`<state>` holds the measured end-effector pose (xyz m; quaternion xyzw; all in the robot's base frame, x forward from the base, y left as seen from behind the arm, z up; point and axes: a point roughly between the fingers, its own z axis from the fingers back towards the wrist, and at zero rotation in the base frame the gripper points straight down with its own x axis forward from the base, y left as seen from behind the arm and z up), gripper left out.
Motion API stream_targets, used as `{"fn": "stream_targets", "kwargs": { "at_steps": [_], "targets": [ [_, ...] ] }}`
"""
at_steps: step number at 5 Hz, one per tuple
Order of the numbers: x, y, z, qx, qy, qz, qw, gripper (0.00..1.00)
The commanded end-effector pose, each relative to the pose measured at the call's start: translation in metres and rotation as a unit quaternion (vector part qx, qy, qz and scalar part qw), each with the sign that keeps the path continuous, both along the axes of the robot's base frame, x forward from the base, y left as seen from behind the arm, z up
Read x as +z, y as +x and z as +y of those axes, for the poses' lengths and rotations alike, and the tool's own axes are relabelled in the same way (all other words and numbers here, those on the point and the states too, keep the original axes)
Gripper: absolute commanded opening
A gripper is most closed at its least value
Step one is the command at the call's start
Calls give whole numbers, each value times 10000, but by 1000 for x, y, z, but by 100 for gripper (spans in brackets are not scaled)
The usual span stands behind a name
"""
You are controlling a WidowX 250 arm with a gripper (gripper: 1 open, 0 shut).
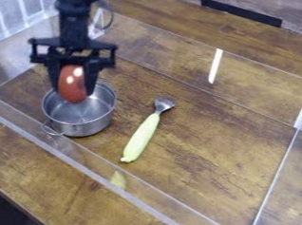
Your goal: Remove the mushroom from the silver pot and put it on the table
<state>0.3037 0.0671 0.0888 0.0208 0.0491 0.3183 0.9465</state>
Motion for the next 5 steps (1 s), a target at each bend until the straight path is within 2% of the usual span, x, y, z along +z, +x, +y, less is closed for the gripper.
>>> {"fn": "stream_targets", "kwargs": {
  "at_steps": [1, 2, 3, 4, 5],
  "targets": [
    [54, 17, -28, -554, -32, -518, 9971, 0],
    [70, 33, -70, -1268, -159, -546, 9903, 0],
    [63, 30, -91, -1876, -205, -501, 9808, 0],
    [50, 12, -102, -1832, -189, -470, 9818, 0],
    [47, -3, -107, -1686, -184, -503, 9842, 0]
  ]
}}
